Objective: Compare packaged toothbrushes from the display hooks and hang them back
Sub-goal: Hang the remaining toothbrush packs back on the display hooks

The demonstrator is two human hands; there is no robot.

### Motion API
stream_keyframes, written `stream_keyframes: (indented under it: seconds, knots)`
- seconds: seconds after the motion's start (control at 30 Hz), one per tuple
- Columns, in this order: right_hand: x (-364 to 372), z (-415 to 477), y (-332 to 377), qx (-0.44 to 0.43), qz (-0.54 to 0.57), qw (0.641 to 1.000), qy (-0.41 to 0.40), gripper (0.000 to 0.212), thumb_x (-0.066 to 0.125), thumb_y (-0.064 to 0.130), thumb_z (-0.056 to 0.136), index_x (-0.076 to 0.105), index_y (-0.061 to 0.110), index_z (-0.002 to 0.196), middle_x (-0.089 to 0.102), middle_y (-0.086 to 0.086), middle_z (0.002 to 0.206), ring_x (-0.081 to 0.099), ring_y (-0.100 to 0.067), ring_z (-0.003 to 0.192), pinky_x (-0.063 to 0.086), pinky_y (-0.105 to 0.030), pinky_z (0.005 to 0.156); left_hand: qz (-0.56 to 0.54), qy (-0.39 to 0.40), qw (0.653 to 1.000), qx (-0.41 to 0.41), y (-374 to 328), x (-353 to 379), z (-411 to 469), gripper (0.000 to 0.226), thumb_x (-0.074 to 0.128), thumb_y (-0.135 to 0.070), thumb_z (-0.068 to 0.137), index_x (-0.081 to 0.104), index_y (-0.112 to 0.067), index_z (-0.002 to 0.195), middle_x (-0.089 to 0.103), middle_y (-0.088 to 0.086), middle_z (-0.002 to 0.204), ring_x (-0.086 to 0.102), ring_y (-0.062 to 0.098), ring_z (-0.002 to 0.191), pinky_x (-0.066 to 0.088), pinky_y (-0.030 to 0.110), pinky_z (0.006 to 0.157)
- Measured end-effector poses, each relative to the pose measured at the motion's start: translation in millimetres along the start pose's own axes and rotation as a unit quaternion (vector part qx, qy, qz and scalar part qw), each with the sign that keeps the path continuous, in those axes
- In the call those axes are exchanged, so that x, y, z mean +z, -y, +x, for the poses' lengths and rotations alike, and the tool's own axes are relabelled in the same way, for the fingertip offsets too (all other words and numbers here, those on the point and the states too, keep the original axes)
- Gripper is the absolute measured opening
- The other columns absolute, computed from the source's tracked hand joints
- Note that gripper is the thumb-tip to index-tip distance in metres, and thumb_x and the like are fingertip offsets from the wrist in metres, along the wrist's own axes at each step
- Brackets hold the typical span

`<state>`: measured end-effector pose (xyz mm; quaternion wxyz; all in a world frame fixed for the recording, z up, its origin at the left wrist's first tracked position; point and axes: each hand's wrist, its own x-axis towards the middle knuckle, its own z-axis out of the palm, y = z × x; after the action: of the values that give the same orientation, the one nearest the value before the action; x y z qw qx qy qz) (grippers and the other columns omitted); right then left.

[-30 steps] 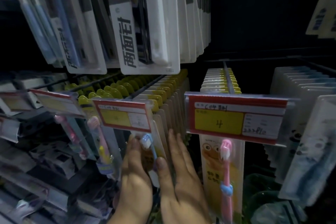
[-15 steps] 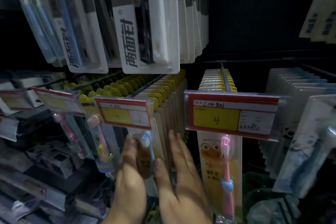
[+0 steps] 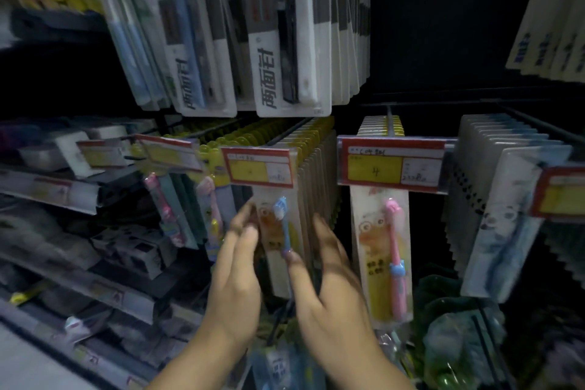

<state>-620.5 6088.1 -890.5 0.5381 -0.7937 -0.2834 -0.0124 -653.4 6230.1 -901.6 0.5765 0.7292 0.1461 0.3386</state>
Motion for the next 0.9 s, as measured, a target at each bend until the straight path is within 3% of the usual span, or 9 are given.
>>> stream_keyframes:
  seconds: [0.1, 0.2, 0.3, 0.4, 0.57, 0.63, 0.73, 0.8, 0.9]
  knots:
    - [-7, -15, 8, -0.009, -0.010, 1.000, -0.001, 0.070, 0.044, 0.053, 0.103, 0.011, 0.037, 0.163, 0.021, 0.022, 0.165, 0.022, 0.002, 0.151, 0.023, -0.021, 0.122, 0.021, 0.011, 1.000, 0.003, -20, -13, -19, 0.032, 0.047, -0.037, 0.109, 0.050, -0.042, 0.141, 0.058, -0.027, 0.134, 0.054, -0.023, 0.112, 0.045, -0.001, 0.084]
    - [-17, -32, 20, -0.014, -0.055, 0.998, 0.020, 0.066, 0.044, 0.048, 0.105, 0.015, 0.033, 0.163, 0.031, 0.014, 0.163, 0.030, -0.004, 0.148, 0.024, -0.013, 0.111, 0.049, 0.015, 0.999, 0.014, -45, -26, -42, 0.032, 0.051, -0.038, 0.106, 0.046, -0.047, 0.137, 0.056, -0.025, 0.133, 0.053, -0.014, 0.118, 0.044, 0.014, 0.098]
    - [-32, -49, 38, -0.024, -0.108, 0.992, 0.064, 0.064, 0.044, 0.045, 0.107, 0.016, 0.031, 0.162, 0.029, 0.012, 0.163, 0.029, -0.005, 0.148, 0.022, -0.011, 0.108, 0.100, 0.050, 0.994, -0.003, -70, -42, -64, 0.055, 0.058, -0.044, 0.101, 0.037, -0.041, 0.152, 0.047, -0.020, 0.145, 0.046, 0.003, 0.133, 0.039, 0.028, 0.109]
    - [-54, -60, 59, -0.058, -0.179, 0.974, 0.123, 0.068, 0.046, 0.047, 0.106, 0.013, 0.030, 0.164, 0.020, 0.014, 0.168, 0.025, -0.007, 0.152, 0.026, -0.024, 0.120, 0.221, 0.097, 0.970, 0.035, -89, -64, -76, 0.067, 0.065, -0.050, 0.096, 0.032, -0.043, 0.154, 0.039, -0.021, 0.155, 0.040, 0.005, 0.142, 0.038, 0.034, 0.117]
    - [-94, -68, 109, -0.164, -0.360, 0.904, 0.162, 0.068, 0.050, 0.046, 0.103, 0.021, 0.024, 0.162, 0.025, 0.002, 0.168, 0.031, -0.020, 0.151, 0.029, -0.039, 0.123, 0.381, 0.182, 0.899, 0.113, -140, -91, -82, 0.076, 0.067, -0.062, 0.089, 0.033, -0.043, 0.154, 0.038, -0.019, 0.156, 0.040, 0.004, 0.143, 0.038, 0.027, 0.113]
    - [-111, -70, 134, -0.197, -0.416, 0.875, 0.151, 0.066, 0.051, 0.045, 0.101, 0.027, 0.026, 0.159, 0.031, 0.003, 0.164, 0.040, -0.023, 0.145, 0.033, -0.048, 0.120, 0.414, 0.190, 0.876, 0.156, -167, -97, -82, 0.076, 0.067, -0.064, 0.088, 0.034, -0.042, 0.153, 0.042, -0.019, 0.152, 0.044, 0.002, 0.139, 0.041, 0.024, 0.109]
    - [-135, -66, 168, -0.237, -0.446, 0.857, 0.104, 0.052, 0.052, 0.044, 0.100, 0.043, 0.025, 0.148, 0.049, 0.002, 0.145, 0.054, -0.022, 0.129, 0.048, -0.041, 0.103, 0.420, 0.174, 0.865, 0.213, -208, -100, -75, 0.065, 0.067, -0.058, 0.092, 0.043, -0.038, 0.148, 0.052, -0.019, 0.139, 0.054, 0.002, 0.125, 0.047, 0.023, 0.102]
    - [-150, -56, 189, -0.253, -0.411, 0.875, 0.046, 0.039, 0.052, 0.043, 0.100, 0.052, 0.025, 0.135, 0.055, 0.004, 0.129, 0.059, -0.020, 0.116, 0.052, -0.039, 0.092, 0.391, 0.153, 0.876, 0.237, -233, -98, -63, 0.052, 0.065, -0.051, 0.095, 0.049, -0.037, 0.143, 0.057, -0.019, 0.130, 0.056, 0.001, 0.120, 0.049, 0.023, 0.099]
    - [-163, -35, 208, -0.237, -0.308, 0.921, -0.035, 0.043, 0.057, 0.041, 0.099, 0.052, 0.024, 0.139, 0.054, 0.005, 0.133, 0.058, -0.014, 0.117, 0.052, -0.033, 0.096, 0.328, 0.114, 0.909, 0.228, -261, -86, -41, 0.045, 0.065, -0.044, 0.097, 0.051, -0.034, 0.139, 0.060, -0.015, 0.126, 0.058, 0.004, 0.120, 0.051, 0.029, 0.101]
